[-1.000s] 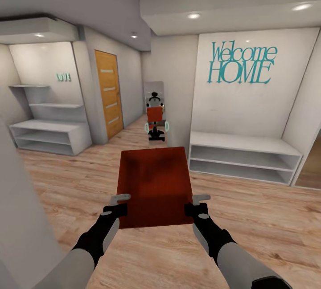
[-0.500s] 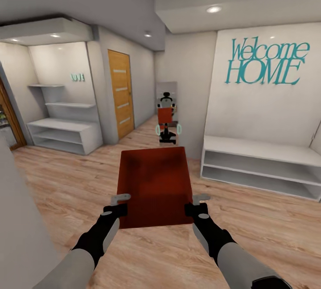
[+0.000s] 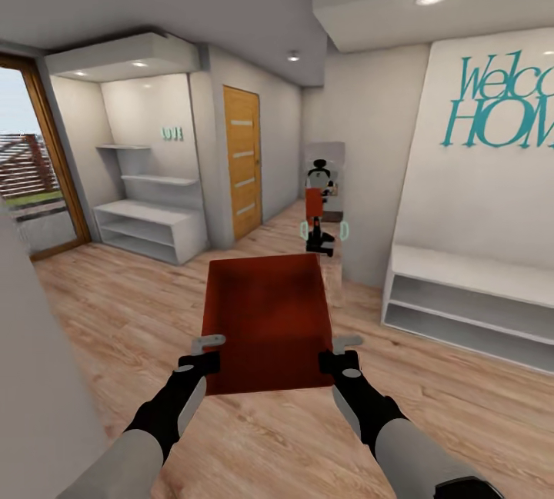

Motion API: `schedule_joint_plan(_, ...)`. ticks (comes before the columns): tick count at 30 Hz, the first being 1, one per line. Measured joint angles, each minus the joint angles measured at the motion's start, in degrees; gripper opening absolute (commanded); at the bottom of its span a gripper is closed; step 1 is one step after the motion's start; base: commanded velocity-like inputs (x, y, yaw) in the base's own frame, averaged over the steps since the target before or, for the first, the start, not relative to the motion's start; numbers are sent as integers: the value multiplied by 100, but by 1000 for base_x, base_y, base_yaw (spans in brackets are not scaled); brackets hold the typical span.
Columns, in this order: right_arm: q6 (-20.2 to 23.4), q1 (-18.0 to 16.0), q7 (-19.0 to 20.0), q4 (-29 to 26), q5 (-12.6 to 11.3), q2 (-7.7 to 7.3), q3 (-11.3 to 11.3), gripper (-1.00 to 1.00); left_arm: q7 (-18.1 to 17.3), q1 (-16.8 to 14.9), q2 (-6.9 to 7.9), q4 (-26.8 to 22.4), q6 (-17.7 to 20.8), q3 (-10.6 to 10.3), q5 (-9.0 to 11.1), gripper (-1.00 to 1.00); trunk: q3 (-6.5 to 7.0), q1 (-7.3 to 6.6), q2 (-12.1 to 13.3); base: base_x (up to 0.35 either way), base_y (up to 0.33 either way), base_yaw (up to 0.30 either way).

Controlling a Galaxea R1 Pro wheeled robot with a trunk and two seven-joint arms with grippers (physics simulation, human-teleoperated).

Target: Move the two storage containers from the living room to the garage. In the garage, place one container on the floor and stack the other container on top of it (either order is fine).

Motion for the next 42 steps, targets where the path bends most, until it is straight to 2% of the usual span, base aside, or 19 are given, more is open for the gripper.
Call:
schedule_joint_plan(6, 0, 0, 3, -3, 6, 0, -8, -100, 2, 0, -1, -3, 0, -4, 1, -100, 0, 0, 0, 322, 0, 154)
schedule_joint_plan(42, -8, 1, 5, -4, 9, -2, -9, -100, 2, -1, -1, -4, -10, -6, 3, -100, 0, 0, 0, 322, 0, 2)
